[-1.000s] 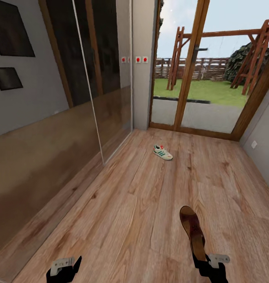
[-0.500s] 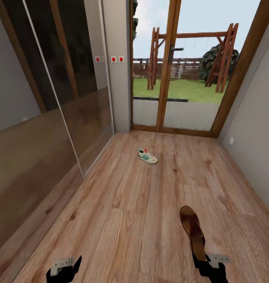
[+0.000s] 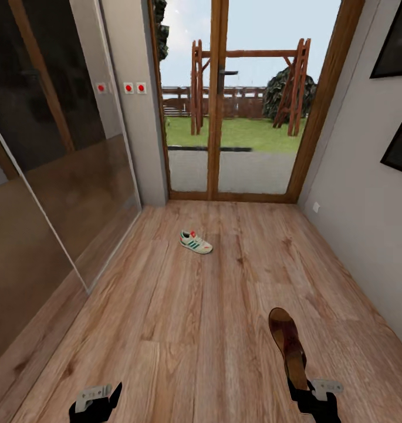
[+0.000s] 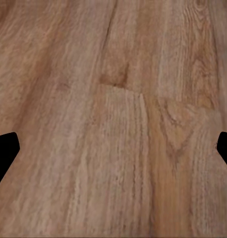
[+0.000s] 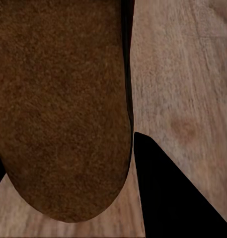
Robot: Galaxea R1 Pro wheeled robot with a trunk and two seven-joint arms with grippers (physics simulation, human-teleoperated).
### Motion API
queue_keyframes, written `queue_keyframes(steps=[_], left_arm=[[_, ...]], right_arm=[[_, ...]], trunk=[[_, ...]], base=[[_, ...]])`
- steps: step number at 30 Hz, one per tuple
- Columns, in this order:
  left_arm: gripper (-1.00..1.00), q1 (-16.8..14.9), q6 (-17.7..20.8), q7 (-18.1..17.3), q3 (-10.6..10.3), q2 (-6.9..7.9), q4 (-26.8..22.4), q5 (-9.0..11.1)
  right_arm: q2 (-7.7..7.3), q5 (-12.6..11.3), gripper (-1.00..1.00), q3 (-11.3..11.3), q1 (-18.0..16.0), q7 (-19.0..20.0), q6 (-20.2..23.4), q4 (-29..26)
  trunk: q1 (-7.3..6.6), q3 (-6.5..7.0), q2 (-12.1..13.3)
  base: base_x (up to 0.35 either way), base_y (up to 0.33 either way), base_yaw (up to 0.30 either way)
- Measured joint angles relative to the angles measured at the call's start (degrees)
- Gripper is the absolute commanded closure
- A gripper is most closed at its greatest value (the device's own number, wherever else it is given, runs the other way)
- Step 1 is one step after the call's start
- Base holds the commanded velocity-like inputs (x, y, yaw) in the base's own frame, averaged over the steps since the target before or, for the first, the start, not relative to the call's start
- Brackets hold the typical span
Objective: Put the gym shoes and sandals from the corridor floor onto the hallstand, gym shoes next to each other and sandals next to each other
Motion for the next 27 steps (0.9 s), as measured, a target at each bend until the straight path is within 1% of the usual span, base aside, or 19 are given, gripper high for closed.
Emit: queue_keyframes(steps=[7,9,17,27], left_arm=[[-1.00,0.0,0.0,0.0,0.0,0.00,0.0,0.0],[-1.00,0.0,0.0,0.0,0.0,0.00,0.0,0.0],[-1.00,0.0,0.0,0.0,0.0,0.00,0.0,0.0],[-1.00,0.0,0.0,0.0,0.0,0.05,0.0,0.0]], right_arm=[[0.00,0.0,1.00,0.0,0.0,0.0,0.0,0.0],[0.00,0.0,1.00,0.0,0.0,0.0,0.0,0.0],[0.01,0.0,1.00,0.0,0.0,0.0,0.0,0.0],[0.01,0.0,1.00,0.0,0.0,0.0,0.0,0.0]], trunk=[[0.00,0.00,0.0],[0.00,0.00,0.0],[0.00,0.00,0.0],[0.00,0.00,0.0]], base=[[0.337,0.000,-0.289],[0.337,0.009,-0.178],[0.337,0.070,-0.043],[0.330,0.131,-0.002]])
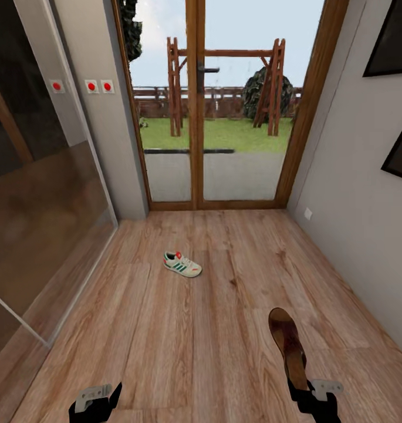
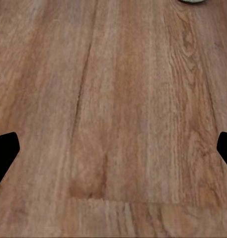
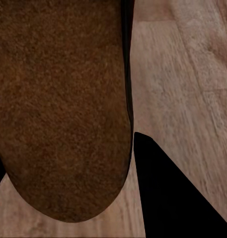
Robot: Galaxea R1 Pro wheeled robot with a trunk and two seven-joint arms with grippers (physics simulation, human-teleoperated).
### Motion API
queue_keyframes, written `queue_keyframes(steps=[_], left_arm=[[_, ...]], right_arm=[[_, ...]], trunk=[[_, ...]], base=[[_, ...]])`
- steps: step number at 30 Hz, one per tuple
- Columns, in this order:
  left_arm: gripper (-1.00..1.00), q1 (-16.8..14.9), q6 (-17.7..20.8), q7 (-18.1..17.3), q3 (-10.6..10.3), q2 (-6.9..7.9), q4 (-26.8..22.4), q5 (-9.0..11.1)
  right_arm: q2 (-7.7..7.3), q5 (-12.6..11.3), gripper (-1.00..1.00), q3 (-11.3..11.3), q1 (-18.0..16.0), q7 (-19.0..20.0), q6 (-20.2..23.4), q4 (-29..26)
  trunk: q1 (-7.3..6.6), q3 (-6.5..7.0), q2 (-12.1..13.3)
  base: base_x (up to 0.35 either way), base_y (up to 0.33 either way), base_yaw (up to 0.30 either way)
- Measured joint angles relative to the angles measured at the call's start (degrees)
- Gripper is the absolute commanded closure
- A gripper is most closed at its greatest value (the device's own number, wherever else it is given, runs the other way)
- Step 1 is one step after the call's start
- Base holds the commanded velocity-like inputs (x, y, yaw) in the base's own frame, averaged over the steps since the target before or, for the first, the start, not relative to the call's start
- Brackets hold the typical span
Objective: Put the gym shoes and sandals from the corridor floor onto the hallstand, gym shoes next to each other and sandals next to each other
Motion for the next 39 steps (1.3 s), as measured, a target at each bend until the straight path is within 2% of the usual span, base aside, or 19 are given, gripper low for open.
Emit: queue_keyframes(steps=[10,21,39], left_arm=[[-1.00,0.0,0.0,0.0,0.0,0.02,0.0,0.0],[-1.00,0.0,0.0,0.0,0.0,0.04,0.0,0.0],[-1.00,0.0,0.0,0.0,0.0,0.02,0.0,0.0]], right_arm=[[0.00,0.0,1.00,0.0,0.0,0.0,0.0,0.0],[0.00,0.0,1.00,0.0,0.0,0.0,0.0,0.0],[-0.09,0.0,1.00,0.0,0.0,0.0,0.0,-0.1]], trunk=[[0.00,0.00,0.0],[0.00,0.18,0.0],[0.00,0.23,0.0]], base=[[0.315,0.186,-0.011],[0.304,0.205,-0.199],[0.283,0.233,-0.024]])
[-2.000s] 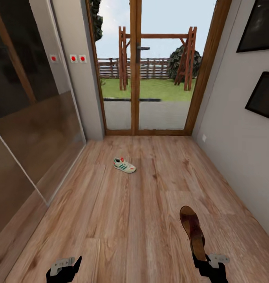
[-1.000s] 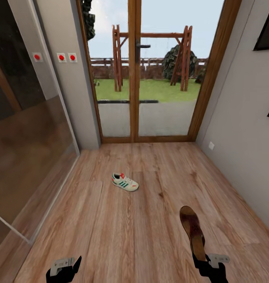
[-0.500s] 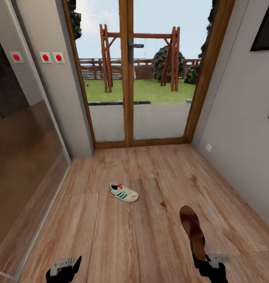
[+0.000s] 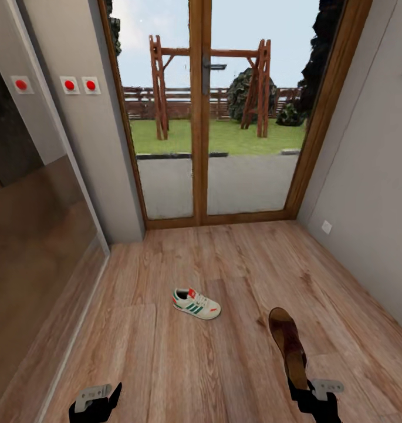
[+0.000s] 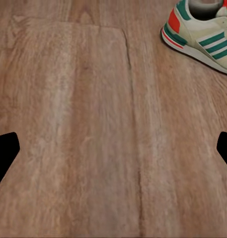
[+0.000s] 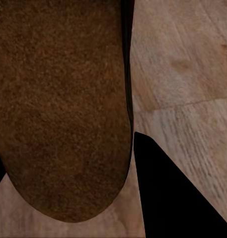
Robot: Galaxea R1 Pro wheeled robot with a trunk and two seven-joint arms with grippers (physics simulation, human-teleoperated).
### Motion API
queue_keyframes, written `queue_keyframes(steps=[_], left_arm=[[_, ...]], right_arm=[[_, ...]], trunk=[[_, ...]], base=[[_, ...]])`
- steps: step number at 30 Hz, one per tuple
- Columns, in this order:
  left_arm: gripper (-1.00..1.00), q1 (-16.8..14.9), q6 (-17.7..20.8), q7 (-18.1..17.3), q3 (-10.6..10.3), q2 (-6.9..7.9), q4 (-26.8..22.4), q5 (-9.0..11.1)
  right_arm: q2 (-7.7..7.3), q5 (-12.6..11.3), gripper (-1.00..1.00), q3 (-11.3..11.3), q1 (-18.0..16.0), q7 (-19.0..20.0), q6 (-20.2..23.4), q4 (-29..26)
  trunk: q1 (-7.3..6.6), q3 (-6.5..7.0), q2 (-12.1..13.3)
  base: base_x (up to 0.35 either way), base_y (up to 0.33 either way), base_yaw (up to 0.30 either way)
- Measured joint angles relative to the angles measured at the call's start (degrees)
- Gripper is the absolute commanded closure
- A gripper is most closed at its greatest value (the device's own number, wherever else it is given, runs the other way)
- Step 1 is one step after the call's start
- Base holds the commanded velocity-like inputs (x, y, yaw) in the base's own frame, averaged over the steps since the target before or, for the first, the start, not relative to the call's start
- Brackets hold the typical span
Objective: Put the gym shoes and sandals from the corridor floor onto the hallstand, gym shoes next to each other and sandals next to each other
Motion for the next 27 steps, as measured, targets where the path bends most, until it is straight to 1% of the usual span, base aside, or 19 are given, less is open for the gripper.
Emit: queue_keyframes(steps=[16,27], left_arm=[[-1.00,0.0,0.0,0.0,0.0,0.01,0.0,0.0],[-1.00,0.0,0.0,0.0,0.0,0.02,0.0,0.0]], right_arm=[[-0.01,-0.1,1.00,0.0,0.0,0.0,0.0,0.0],[-0.01,-0.1,1.00,-0.1,0.0,0.0,0.0,0.0]], trunk=[[0.00,0.78,0.0],[0.03,1.35,0.0]], base=[[0.276,0.224,-0.232],[0.038,0.025,-0.248]])
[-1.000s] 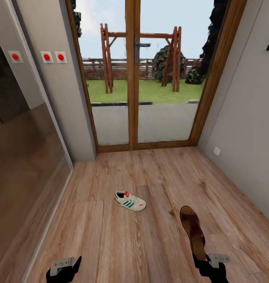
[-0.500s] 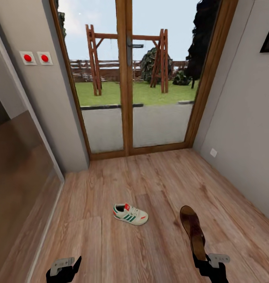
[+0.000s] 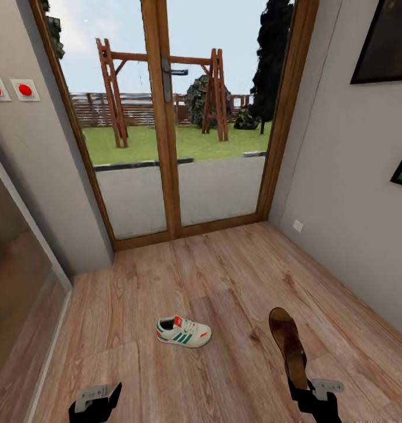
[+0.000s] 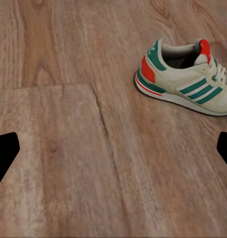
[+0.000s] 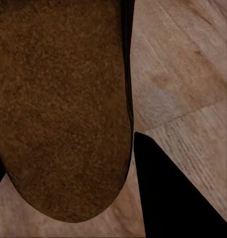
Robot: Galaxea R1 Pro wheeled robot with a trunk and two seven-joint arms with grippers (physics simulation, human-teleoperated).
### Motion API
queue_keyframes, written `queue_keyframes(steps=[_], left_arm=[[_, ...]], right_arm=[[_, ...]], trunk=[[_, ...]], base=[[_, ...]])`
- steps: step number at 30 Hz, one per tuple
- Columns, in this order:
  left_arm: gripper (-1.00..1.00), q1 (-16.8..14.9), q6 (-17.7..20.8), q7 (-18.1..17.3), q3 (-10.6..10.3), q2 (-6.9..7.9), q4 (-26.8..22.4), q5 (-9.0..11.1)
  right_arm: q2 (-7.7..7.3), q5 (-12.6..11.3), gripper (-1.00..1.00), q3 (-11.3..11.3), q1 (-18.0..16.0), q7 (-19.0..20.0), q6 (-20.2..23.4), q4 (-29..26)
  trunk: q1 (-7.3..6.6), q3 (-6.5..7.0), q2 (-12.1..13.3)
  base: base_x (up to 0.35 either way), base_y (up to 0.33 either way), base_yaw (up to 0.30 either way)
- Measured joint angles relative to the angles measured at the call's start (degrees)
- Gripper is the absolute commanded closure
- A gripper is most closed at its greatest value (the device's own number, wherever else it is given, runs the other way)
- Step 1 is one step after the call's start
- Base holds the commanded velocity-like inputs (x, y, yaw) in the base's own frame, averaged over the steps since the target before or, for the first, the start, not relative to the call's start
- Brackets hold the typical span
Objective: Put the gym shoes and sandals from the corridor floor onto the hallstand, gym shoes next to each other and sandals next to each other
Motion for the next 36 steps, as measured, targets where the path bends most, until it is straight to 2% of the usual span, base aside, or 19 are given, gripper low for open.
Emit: queue_keyframes(steps=[7,31,36], left_arm=[[-1.00,0.0,0.0,0.0,0.0,0.00,0.0,0.1],[-1.00,0.0,0.0,0.0,0.0,0.07,0.0,0.3],[-1.00,0.0,0.0,0.0,0.0,0.07,0.2,0.4]], right_arm=[[0.00,0.0,1.00,0.0,0.0,0.0,0.0,0.0],[0.01,0.0,1.00,0.0,0.0,0.0,0.1,0.0],[0.01,0.0,1.00,0.0,0.0,0.0,0.1,0.0]], trunk=[[-0.02,0.19,0.0],[-0.03,0.21,0.0],[0.00,0.21,0.0]], base=[[0.088,0.018,-0.159],[0.290,0.177,-0.005],[0.102,0.079,-0.016]])
